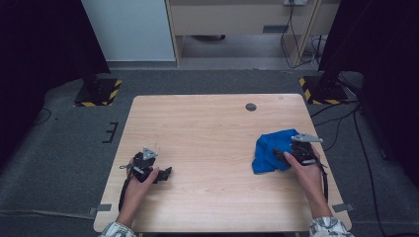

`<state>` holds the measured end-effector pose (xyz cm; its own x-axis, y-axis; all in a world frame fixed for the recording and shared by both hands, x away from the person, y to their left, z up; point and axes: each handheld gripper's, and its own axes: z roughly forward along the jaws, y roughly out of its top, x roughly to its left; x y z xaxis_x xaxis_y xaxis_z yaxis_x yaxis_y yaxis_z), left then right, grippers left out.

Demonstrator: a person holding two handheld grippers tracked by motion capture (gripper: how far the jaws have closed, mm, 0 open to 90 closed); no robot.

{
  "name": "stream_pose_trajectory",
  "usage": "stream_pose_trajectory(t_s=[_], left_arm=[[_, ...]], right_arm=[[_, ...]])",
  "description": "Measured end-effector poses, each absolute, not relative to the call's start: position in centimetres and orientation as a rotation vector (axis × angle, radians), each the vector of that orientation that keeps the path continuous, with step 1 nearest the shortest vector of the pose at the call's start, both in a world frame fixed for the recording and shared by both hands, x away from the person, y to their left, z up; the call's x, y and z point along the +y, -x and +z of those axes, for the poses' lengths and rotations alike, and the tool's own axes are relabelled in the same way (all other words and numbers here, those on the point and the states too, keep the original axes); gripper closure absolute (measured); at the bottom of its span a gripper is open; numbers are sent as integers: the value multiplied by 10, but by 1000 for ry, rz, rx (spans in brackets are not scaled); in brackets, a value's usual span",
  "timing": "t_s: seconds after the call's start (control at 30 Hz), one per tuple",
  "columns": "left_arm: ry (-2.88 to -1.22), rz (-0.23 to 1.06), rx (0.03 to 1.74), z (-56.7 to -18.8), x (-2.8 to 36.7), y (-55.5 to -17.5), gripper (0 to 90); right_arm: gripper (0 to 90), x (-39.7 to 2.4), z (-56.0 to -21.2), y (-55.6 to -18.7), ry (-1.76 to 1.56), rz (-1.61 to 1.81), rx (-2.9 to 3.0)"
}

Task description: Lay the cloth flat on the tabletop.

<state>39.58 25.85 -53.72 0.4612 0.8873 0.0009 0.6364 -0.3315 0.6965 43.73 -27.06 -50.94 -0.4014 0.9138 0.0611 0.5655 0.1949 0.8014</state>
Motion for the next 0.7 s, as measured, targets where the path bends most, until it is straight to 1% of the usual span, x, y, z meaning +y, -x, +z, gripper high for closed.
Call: stream_pose_trajectory(t_s=[0.23, 0.43, 0.57, 0.7], left_arm=[[-2082, 512, 1262, -537, 259, -396, 0], [-2082, 512, 1261, -537, 259, -396, 0], [-2082, 512, 1261, -537, 259, -396, 0], [-2083, 512, 1260, -537, 259, -396, 0]], right_arm=[[122, -263, -525, -442, -1396, 998, 2157], [131, -261, -530, -442, -1405, 970, 2175], [167, -260, -532, -441, -1386, 945, 2181], [313, -262, -533, -436, -1355, 949, 2167]])
